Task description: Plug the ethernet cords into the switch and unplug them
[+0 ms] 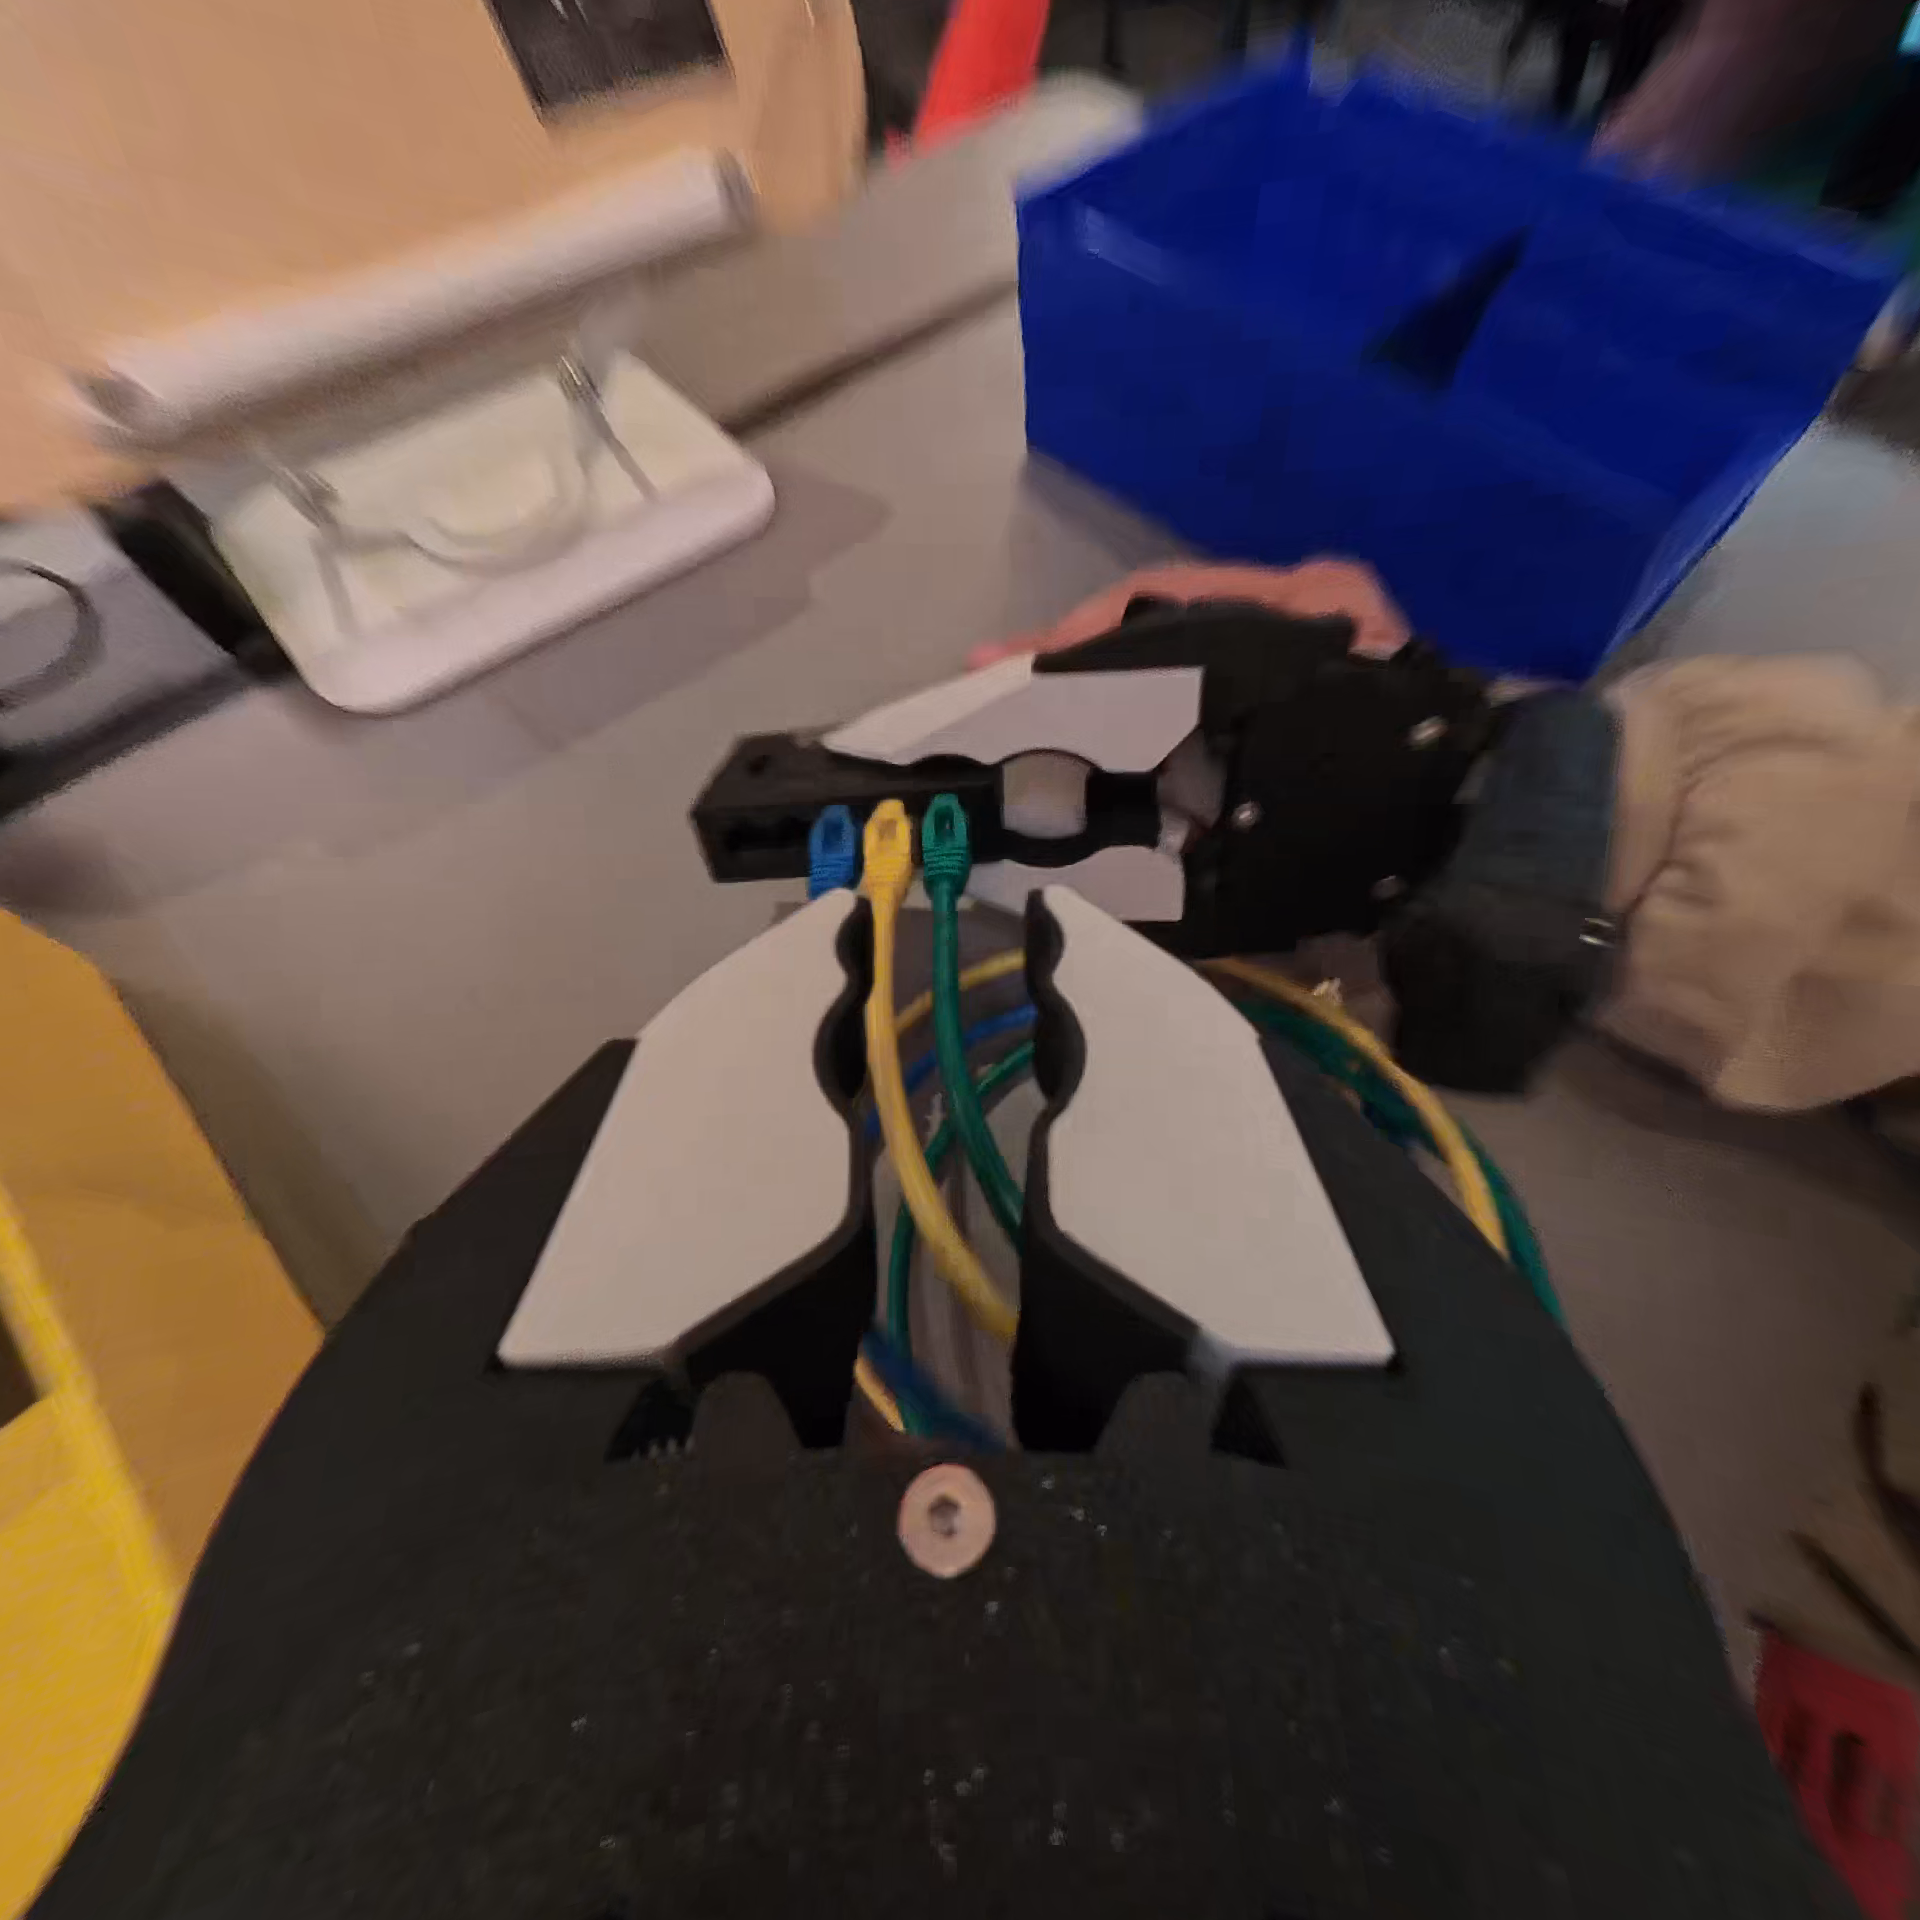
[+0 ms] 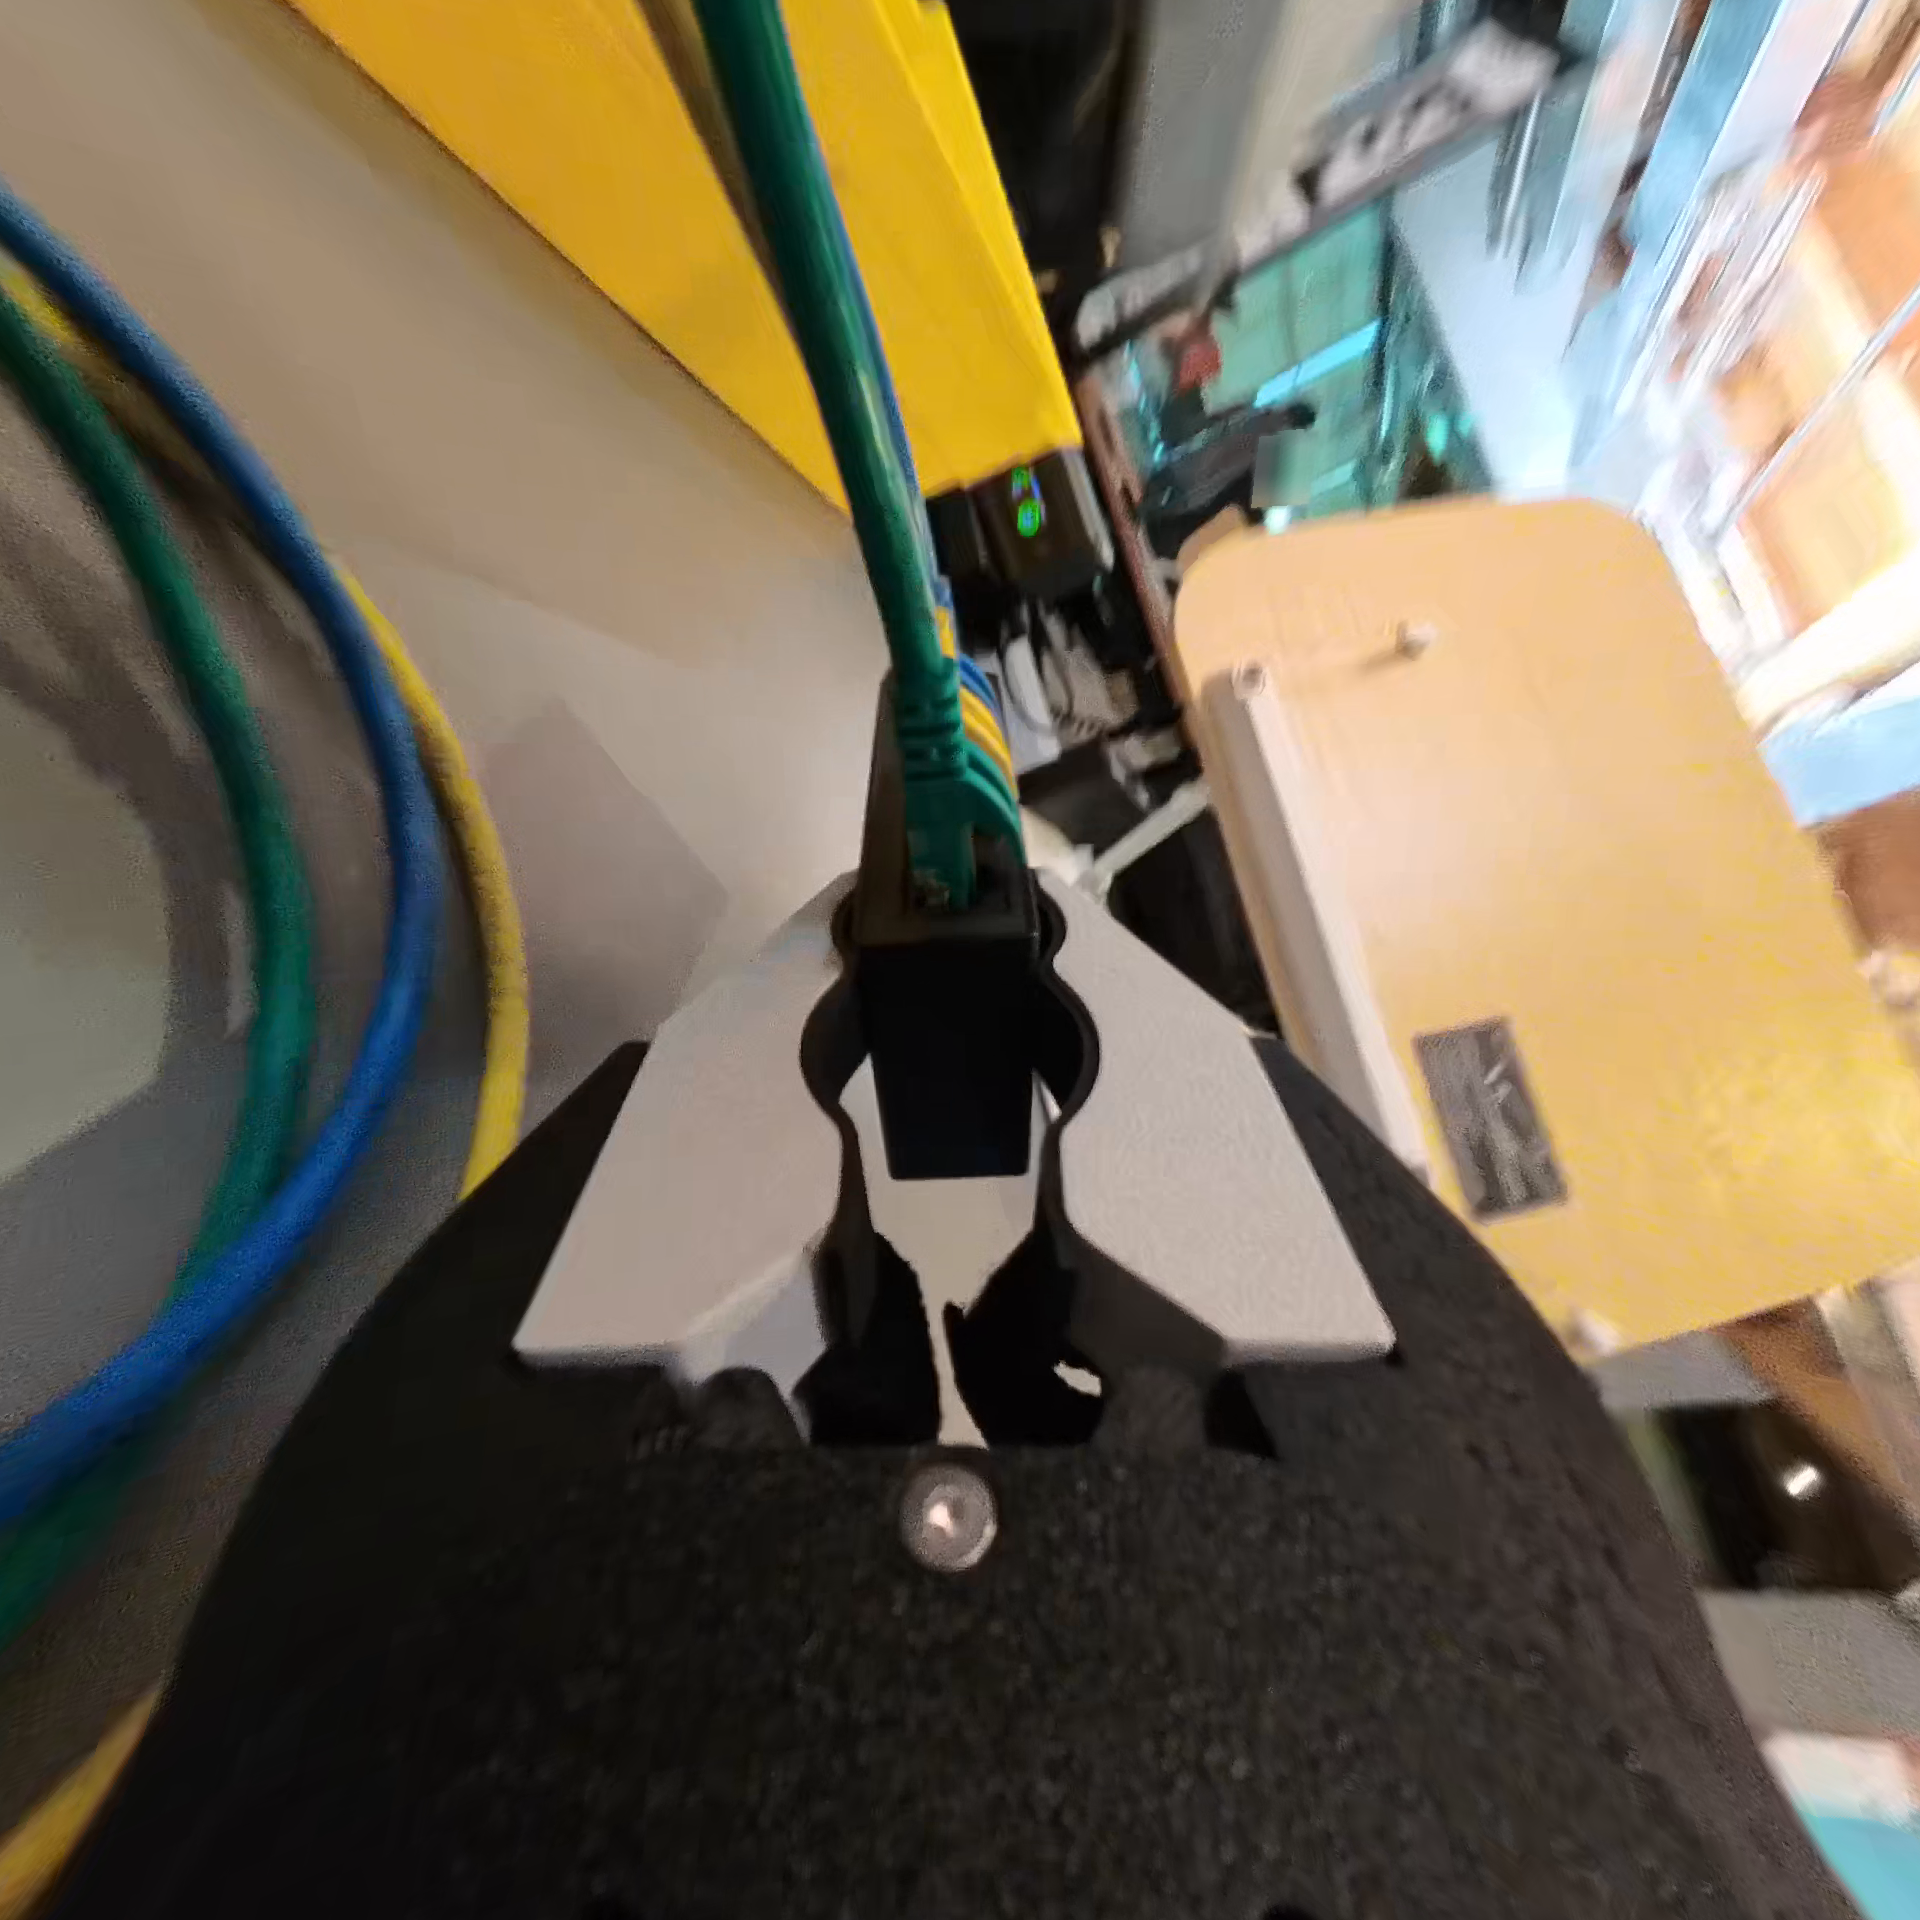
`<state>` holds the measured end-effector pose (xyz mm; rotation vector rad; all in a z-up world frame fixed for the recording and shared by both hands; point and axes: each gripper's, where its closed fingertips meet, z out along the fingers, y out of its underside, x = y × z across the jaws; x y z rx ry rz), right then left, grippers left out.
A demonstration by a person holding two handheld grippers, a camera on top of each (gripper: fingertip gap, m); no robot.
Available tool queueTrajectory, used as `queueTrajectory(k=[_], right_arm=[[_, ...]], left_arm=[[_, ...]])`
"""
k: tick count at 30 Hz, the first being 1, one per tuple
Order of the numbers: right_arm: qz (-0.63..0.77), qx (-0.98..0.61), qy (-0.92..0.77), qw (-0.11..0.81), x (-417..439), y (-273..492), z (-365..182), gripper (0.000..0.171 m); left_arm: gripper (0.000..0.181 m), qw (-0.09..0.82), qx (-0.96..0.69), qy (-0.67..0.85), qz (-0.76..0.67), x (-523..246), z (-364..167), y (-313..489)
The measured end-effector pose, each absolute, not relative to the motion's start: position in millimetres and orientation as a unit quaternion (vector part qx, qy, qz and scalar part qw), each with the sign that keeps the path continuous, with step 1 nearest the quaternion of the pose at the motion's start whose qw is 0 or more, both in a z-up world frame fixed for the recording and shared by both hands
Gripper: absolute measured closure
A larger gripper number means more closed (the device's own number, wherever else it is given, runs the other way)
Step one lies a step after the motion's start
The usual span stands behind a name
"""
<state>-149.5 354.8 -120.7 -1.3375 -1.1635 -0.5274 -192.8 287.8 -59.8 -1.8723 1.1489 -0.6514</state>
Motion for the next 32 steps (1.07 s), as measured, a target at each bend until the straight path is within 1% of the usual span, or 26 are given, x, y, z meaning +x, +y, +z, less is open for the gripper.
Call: queueTrajectory(k=[1,3,4,6,7,9,11,14,16,18,21,23,25,28,32], right_arm=[[-0.211,-0.61,-0.481,0.593,-139.1,359.6,-120.9,0.144],[-0.143,-0.68,-0.428,0.578,-123.4,364.3,-113.8,0.144],[-0.104,-0.708,-0.407,0.568,-118.4,363.2,-104.0,0.145],[-0.069,-0.743,-0.375,0.55,-104.1,359.5,-72.1,0.144],[-0.07,-0.751,-0.359,0.549,-94.2,357.3,-49.4,0.145],[-0.083,-0.76,-0.336,0.551,-71.2,351.3,1.0,0.144],[-0.111,-0.758,-0.304,0.566,-39.3,345.7,57.7,0.144],[-0.135,-0.777,-0.257,0.559,16.7,334.5,130.3,0.144],[-0.192,-0.78,-0.217,0.554,65.6,329.3,178.3,0.145],[-0.252,-0.781,-0.181,0.542,112.4,325.1,220.2,0.144],[-0.29,-0.794,-0.137,0.516,165.8,323.5,258.6,0.144],[-0.341,-0.798,-0.112,0.485,202.7,324.0,266.3,0.144],[-0.372,-0.8,-0.082,0.463,237.4,327.6,255.6,0.144],[-0.363,-0.824,-0.04,0.433,278.4,335.3,201.6,0.145],[-0.354,-0.855,0.003,0.379,311.8,337.6,100.8,0.144]], left_arm=[[0.152,0.438,-0.737,0.436,-0.271,-202.7,-36.1,287.5],[0.152,0.498,-0.721,0.394,-0.279,-235.3,4.8,290.1],[0.155,0.526,-0.714,0.371,-0.275,-255.1,17.5,292.6],[0.159,0.553,-0.713,0.335,-0.27,-289.5,17.6,297.1],[0.16,0.548,-0.722,0.324,-0.271,-300.6,3.8,298.7],[0.16,0.507,-0.758,0.301,-0.279,-311.6,-41.3,297.6],[0.162,0.476,-0.778,0.274,-0.304,-309.8,-82.3,288.2],[0.166,0.447,-0.792,0.248,-0.333,-300.9,-125.3,272.6],[0.166,0.418,-0.793,0.26,-0.359,-290.9,-130.4,263.8],[0.166,0.42,-0.779,0.282,-0.371,-284.7,-125.8,260.5],[0.166,0.411,-0.785,0.307,-0.347,-287.3,-132.2,259.8],[0.166,0.407,-0.79,0.306,-0.341,-290.6,-134.6,259.8],[0.166,0.402,-0.791,0.301,-0.349,-291.9,-134.4,259.5],[0.166,0.393,-0.795,0.304,-0.349,-293.0,-137.4,259.3],[0.166,0.39,-0.801,0.313,-0.329,-294.0,-143.4,260.0]])
